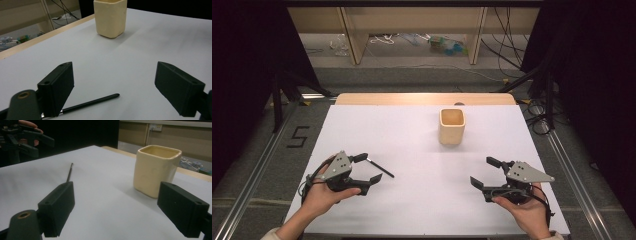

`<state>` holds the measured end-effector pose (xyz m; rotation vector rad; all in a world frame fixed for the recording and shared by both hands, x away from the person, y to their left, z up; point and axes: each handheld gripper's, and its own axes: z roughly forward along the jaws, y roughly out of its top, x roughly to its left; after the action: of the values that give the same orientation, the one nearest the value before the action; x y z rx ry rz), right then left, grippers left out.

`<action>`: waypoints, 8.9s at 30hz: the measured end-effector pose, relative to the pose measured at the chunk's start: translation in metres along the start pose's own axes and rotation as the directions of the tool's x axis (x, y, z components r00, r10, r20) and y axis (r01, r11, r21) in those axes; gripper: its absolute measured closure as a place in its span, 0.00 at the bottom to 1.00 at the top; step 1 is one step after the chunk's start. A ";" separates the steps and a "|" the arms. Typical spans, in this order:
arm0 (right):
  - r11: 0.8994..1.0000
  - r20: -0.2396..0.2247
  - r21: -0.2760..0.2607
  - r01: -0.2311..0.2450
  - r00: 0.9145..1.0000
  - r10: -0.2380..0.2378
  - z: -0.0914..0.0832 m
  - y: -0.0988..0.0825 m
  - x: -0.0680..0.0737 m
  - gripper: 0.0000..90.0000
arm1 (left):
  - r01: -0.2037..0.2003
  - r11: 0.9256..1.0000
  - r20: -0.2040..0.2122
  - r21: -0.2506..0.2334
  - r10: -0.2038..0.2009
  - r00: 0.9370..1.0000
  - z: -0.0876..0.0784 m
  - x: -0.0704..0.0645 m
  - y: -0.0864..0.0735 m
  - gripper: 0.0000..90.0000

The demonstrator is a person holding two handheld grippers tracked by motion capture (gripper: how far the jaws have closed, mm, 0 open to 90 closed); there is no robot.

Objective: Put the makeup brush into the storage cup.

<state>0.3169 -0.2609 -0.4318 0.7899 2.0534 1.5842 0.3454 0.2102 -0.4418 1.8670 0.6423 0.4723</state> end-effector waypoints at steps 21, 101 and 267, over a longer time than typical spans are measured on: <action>1.000 0.003 0.020 -0.002 1.000 0.002 0.001 -0.001 0.000 0.17 | -0.248 0.915 0.201 0.319 0.190 0.961 0.057 0.027 0.017 0.19; 0.998 -0.019 0.066 -0.006 1.000 0.008 0.003 -0.004 -0.001 0.18 | -0.561 0.388 0.518 0.731 0.218 0.827 0.114 0.032 0.026 0.88; 0.966 -0.322 0.162 0.204 0.936 -0.144 0.086 -0.003 0.072 0.93 | -0.738 0.543 0.625 0.400 0.428 0.653 0.096 -0.085 0.122 0.50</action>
<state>0.3181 -0.1516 -0.4567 0.4236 2.4530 1.5007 0.3618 0.0512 -0.3657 2.7521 -0.2806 0.2170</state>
